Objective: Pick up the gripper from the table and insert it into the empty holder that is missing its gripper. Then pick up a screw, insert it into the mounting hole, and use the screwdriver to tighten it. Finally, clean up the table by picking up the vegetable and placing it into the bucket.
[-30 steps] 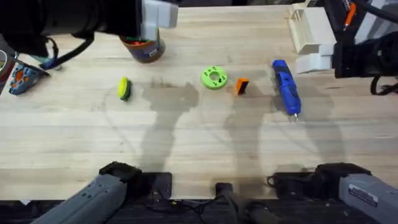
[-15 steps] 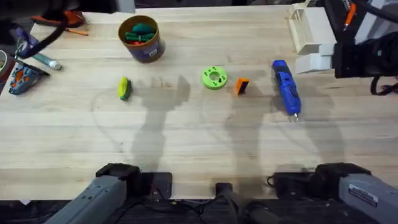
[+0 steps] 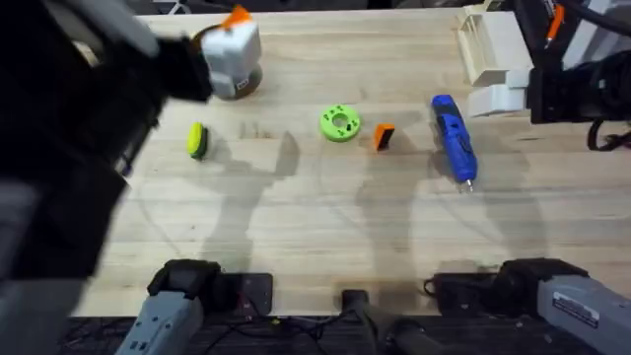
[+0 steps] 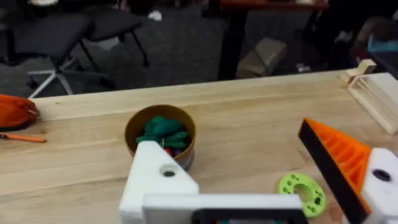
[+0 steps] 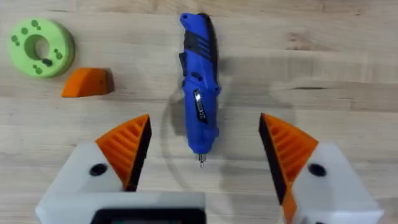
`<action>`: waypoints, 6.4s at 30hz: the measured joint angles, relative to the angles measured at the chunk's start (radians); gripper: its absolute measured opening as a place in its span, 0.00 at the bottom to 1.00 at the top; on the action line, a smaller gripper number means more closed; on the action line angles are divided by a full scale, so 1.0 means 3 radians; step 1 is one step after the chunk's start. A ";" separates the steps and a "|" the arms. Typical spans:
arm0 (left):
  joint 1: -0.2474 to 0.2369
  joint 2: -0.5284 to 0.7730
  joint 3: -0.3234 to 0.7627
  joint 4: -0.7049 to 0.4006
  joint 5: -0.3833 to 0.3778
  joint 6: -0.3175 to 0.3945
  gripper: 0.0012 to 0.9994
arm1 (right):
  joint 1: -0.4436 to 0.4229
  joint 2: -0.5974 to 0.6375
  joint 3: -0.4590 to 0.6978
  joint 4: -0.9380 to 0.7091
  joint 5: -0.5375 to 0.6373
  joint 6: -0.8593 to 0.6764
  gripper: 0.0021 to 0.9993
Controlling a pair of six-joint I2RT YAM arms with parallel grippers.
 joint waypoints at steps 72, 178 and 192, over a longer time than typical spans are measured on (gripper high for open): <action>0.0193 -0.2388 -0.2471 0.0852 0.2885 -0.0204 0.99 | 0.0000 0.0000 0.0000 0.0000 0.0000 0.0000 0.99; 0.0193 -0.2388 -0.2465 0.0434 0.3470 0.0411 0.99 | 0.0000 0.0000 0.0000 -0.0001 0.0000 0.0001 0.99; 0.0194 -0.2388 -0.2465 0.0434 0.3470 0.0411 0.99 | 0.0488 0.0704 0.0416 -0.0482 0.0018 0.0505 0.99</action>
